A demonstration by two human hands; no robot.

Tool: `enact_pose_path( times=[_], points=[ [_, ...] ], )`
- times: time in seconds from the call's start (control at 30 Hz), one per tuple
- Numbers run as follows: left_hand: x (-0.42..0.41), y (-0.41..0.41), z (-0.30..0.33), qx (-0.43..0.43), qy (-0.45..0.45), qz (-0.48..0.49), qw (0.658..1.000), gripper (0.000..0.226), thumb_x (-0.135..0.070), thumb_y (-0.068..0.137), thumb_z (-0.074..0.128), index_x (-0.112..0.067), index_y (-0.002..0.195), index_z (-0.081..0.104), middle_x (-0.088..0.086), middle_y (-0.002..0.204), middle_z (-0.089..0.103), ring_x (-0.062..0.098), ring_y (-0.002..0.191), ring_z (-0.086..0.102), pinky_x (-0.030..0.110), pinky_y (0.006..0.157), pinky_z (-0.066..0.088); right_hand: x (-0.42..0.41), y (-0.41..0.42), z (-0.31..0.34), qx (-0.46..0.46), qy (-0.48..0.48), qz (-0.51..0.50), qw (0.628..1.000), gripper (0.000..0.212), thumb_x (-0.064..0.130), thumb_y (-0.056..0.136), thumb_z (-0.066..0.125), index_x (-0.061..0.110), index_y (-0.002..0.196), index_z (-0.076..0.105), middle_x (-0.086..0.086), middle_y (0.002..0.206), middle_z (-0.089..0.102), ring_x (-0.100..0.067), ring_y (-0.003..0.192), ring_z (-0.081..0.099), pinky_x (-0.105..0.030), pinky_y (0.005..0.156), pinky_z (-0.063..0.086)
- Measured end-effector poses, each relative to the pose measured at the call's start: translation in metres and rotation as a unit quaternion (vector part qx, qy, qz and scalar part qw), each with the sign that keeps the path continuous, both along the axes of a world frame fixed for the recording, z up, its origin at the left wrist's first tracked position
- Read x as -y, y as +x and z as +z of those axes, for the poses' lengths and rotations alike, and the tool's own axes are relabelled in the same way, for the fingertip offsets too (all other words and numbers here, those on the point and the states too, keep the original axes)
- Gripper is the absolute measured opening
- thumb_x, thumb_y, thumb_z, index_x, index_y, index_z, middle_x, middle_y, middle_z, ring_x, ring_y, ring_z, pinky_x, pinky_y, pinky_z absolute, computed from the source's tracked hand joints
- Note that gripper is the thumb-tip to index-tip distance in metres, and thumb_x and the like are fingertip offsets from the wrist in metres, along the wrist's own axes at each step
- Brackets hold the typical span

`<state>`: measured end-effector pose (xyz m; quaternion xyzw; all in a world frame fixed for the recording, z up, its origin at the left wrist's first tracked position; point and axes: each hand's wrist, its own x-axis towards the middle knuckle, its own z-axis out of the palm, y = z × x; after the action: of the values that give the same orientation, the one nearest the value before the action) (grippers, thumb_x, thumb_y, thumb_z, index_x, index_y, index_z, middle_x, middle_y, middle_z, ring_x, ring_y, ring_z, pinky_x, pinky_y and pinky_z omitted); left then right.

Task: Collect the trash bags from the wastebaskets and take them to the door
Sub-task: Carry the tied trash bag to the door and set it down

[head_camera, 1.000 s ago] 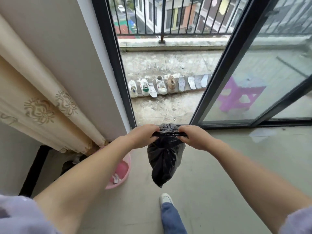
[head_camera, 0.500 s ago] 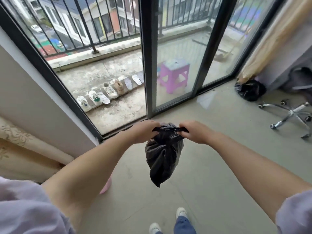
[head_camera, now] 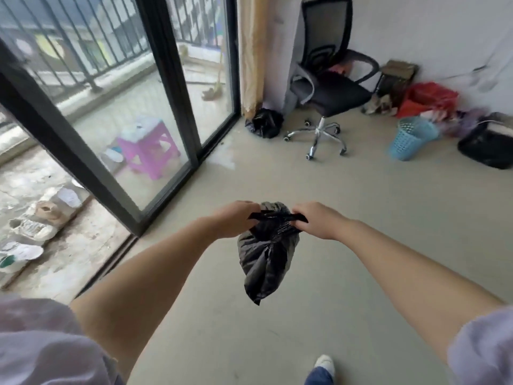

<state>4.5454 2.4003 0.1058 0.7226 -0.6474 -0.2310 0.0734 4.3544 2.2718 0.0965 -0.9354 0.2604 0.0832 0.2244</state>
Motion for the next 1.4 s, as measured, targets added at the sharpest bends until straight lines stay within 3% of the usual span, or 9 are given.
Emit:
enact_pose_path(
  times=[0.37,0.67,0.87,1.07,1.4],
  points=[
    [0.208,-0.176,0.012,0.012,-0.012,-0.137,0.99,0.016,-0.021,0.094,0.049,-0.008,0.1,0.058,0.009,0.101,0.061,0.028,0.093,0.056,0.042,0.08,0.048,0.144,-0.207,0.016,-0.003,-0.009,-0.142,0.99,0.016,0.033,0.095,0.049,0.021,0.085,0.043,0.004,0.088,0.048,-0.019,0.083,0.047,-0.034,0.071,0.038],
    [0.347,-0.319,0.0,-0.012,-0.012,-0.255,0.967,0.015,-0.02,0.092,0.052,-0.008,0.096,0.06,0.01,0.097,0.064,0.029,0.094,0.057,0.042,0.082,0.048,0.22,-0.357,0.014,-0.009,0.005,-0.287,0.958,0.017,0.033,0.096,0.047,0.018,0.087,0.046,0.001,0.088,0.05,-0.02,0.081,0.046,-0.032,0.068,0.036],
    [0.434,-0.38,-0.01,-0.004,0.003,-0.325,0.946,0.015,-0.022,0.093,0.05,-0.012,0.098,0.06,0.009,0.102,0.064,0.027,0.096,0.057,0.04,0.084,0.049,0.271,-0.416,-0.002,-0.007,0.018,-0.364,0.931,0.015,0.033,0.095,0.047,0.021,0.086,0.046,0.001,0.087,0.052,-0.022,0.082,0.05,-0.038,0.074,0.043],
    [0.532,-0.436,-0.022,-0.003,0.023,-0.398,0.917,0.015,-0.023,0.094,0.049,-0.013,0.1,0.06,0.007,0.102,0.063,0.025,0.096,0.057,0.039,0.084,0.049,0.332,-0.463,-0.016,0.01,0.032,-0.456,0.89,0.016,0.031,0.097,0.045,0.018,0.09,0.049,0.0,0.081,0.051,-0.022,0.075,0.049,-0.034,0.065,0.037],
    [0.687,-0.562,-0.032,0.014,0.043,-0.527,0.849,0.018,-0.024,0.096,0.048,-0.012,0.104,0.058,0.008,0.104,0.063,0.025,0.096,0.057,0.04,0.084,0.047,0.425,-0.557,-0.025,0.014,0.052,-0.574,0.817,0.017,0.03,0.098,0.042,0.019,0.087,0.047,0.004,0.073,0.046,-0.021,0.071,0.049,-0.034,0.064,0.036]
  ],
)
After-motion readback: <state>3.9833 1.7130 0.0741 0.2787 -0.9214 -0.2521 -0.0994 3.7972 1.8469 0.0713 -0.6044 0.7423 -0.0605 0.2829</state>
